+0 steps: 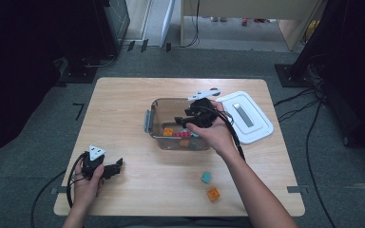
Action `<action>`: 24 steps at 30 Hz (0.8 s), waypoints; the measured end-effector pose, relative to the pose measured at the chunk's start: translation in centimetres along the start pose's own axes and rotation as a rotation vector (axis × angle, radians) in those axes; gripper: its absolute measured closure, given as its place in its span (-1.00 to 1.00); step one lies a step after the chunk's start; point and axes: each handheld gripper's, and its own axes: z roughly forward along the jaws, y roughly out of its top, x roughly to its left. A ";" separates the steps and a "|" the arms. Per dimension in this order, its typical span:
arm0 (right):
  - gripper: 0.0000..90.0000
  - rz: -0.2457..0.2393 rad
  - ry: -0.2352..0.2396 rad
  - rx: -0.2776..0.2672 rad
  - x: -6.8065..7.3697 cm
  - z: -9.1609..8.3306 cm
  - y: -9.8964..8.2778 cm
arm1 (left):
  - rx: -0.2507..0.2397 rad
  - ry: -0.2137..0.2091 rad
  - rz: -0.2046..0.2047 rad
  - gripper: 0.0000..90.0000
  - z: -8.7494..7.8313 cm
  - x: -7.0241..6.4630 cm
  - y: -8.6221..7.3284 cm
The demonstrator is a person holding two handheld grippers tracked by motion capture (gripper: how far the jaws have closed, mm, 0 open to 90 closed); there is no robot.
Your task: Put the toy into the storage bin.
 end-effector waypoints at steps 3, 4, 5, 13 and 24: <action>0.00 -0.004 0.005 -0.014 0.3 -1.1 -0.3 | 0.000 0.000 0.000 -0.72 0.0 0.0 0.0; 0.00 -0.005 0.008 -0.021 0.4 -1.5 -0.4 | 0.000 0.000 0.000 -0.72 0.0 0.0 0.0; 0.00 -0.008 0.008 -0.026 0.5 -1.8 -0.5 | 0.000 0.000 0.000 -0.72 0.0 0.0 0.0; 0.00 -0.024 0.029 -0.069 1.3 -5.0 -1.5 | 0.001 0.000 0.001 -0.72 0.0 0.0 0.0; 0.04 -0.052 0.055 -0.085 2.2 -7.7 -4.5 | 0.003 -0.001 0.000 -0.72 0.0 0.0 0.0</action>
